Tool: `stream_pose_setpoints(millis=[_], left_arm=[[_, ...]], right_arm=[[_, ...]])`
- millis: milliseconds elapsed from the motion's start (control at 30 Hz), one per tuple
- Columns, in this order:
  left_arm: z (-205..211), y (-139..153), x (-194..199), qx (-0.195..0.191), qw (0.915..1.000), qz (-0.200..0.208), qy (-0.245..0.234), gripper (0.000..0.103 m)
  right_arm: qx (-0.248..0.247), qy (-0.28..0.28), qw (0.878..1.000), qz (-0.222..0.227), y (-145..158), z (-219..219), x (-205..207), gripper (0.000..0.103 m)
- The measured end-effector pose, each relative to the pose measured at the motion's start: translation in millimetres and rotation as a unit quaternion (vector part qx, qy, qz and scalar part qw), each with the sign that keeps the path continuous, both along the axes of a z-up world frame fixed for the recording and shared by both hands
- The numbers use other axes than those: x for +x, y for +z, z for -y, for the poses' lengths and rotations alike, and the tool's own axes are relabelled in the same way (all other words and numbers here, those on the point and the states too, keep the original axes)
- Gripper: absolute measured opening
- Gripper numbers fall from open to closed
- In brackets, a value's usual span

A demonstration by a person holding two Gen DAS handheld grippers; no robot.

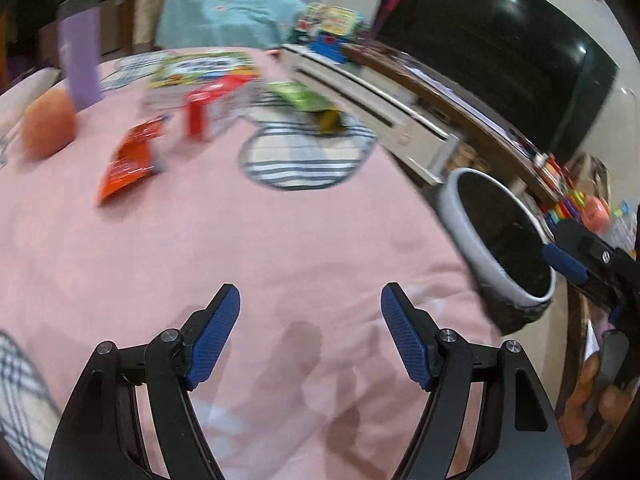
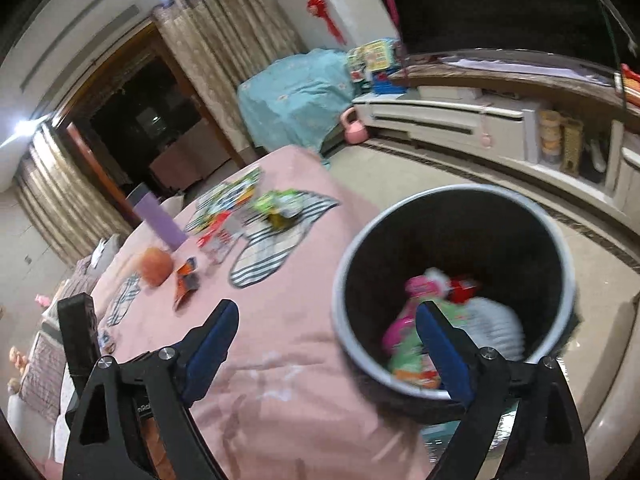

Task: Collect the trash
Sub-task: 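Move both open tools back toward the bed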

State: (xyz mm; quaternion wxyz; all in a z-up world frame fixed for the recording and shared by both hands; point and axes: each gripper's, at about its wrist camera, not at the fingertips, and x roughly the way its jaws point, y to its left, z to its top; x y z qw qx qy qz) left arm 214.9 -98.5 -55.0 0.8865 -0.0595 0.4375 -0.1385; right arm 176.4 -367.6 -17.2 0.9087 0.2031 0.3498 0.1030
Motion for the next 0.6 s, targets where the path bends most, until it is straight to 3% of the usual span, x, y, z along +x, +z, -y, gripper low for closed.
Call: stream_pose_setpoints(millis=[300,600], left_arm=[[-74,-5,1,0.012,0.998,0.009,0.061,0.075],[-108,-6,46,0.022,0.9949,0.017,0.097,0.075]], right_arm=[[0.002,0.051,0.998,-0.025,-20,-72,16,0.096],[0.006,0.055,0.998,-0.025,-34,-113,36,0.096]])
